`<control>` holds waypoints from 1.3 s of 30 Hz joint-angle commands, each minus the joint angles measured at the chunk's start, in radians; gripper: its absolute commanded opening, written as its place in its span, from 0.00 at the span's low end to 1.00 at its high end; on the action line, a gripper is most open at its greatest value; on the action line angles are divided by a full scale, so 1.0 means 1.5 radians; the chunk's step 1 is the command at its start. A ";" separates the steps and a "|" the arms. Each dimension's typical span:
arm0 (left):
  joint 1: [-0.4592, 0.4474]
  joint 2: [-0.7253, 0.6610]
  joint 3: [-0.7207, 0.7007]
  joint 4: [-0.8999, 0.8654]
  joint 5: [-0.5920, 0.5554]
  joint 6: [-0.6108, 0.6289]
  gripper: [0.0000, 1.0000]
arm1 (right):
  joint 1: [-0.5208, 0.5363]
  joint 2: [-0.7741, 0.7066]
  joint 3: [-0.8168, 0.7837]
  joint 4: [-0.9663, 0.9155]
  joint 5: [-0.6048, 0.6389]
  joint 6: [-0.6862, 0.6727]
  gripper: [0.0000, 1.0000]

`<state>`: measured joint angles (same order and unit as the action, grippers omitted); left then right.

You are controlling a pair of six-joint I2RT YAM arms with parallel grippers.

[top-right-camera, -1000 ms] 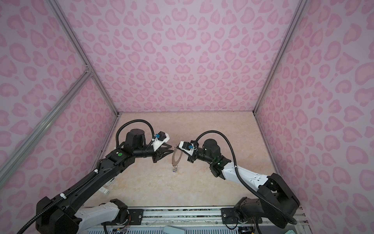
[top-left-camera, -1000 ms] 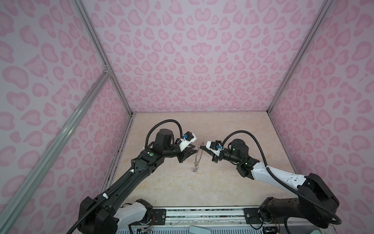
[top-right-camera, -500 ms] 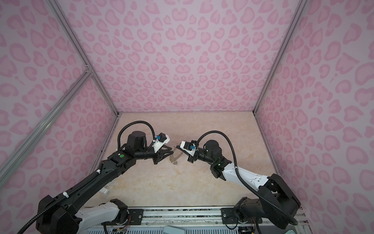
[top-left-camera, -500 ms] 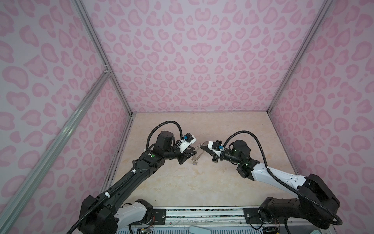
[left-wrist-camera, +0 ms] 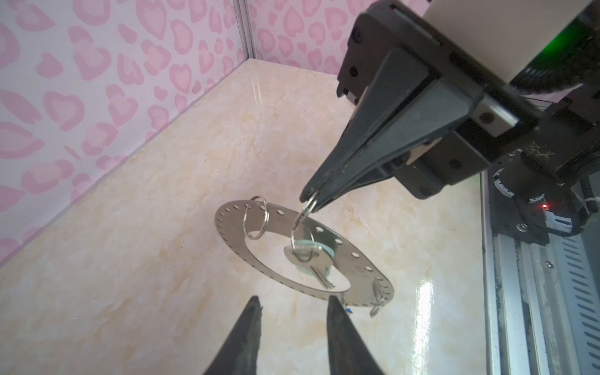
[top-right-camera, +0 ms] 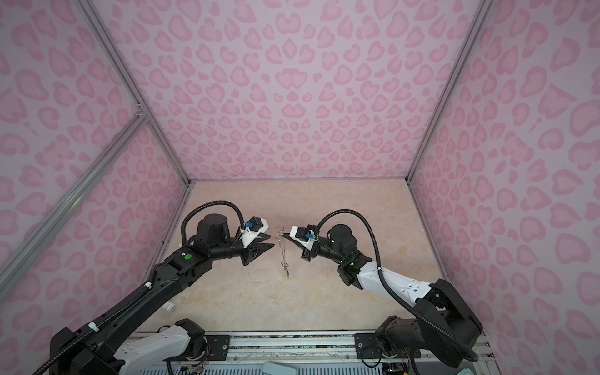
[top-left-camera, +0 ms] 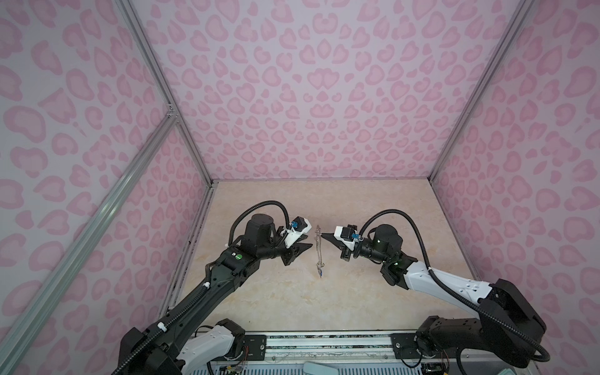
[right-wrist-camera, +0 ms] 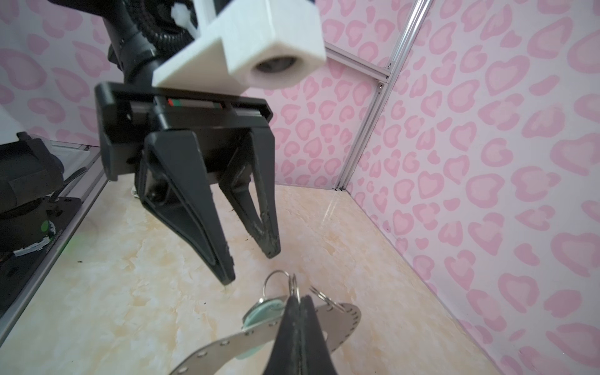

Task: Attach keys to a key ring
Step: Insert the key into the keyring.

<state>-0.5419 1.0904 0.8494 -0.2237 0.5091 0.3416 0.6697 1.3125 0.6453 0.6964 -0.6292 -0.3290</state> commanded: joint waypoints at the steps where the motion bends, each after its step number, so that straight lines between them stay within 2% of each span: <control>1: -0.027 0.019 0.003 0.004 -0.021 0.010 0.35 | 0.000 0.002 0.006 0.021 -0.003 0.003 0.00; 11: -0.061 0.047 0.005 0.076 -0.136 -0.055 0.35 | 0.005 0.000 0.006 0.025 0.014 0.009 0.00; 12: -0.062 0.047 0.005 0.085 -0.145 -0.064 0.40 | 0.006 0.001 0.006 0.025 0.016 0.009 0.00; 13: -0.063 0.048 0.003 0.095 -0.151 -0.076 0.41 | 0.007 0.001 0.005 0.026 0.017 0.009 0.00; 22: -0.073 0.041 -0.009 0.130 -0.125 -0.099 0.45 | 0.014 0.009 0.010 0.023 0.026 0.010 0.00; 25: -0.073 0.029 -0.015 0.131 -0.142 -0.096 0.44 | 0.015 0.008 0.008 0.022 0.027 0.008 0.00; 30: -0.072 0.004 -0.029 0.126 -0.158 -0.076 0.38 | 0.015 0.000 0.006 0.016 0.026 0.001 0.00; 35: -0.072 0.002 -0.027 0.118 -0.169 -0.082 0.38 | 0.015 -0.001 0.006 0.017 0.026 0.001 0.00; 39: -0.072 -0.003 -0.028 0.117 -0.174 -0.093 0.42 | 0.015 -0.006 0.006 0.008 0.039 -0.003 0.00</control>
<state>-0.6498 1.0954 0.8089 -0.0738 0.2615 0.2115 0.6918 1.3094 0.6544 0.6865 -0.5930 -0.3267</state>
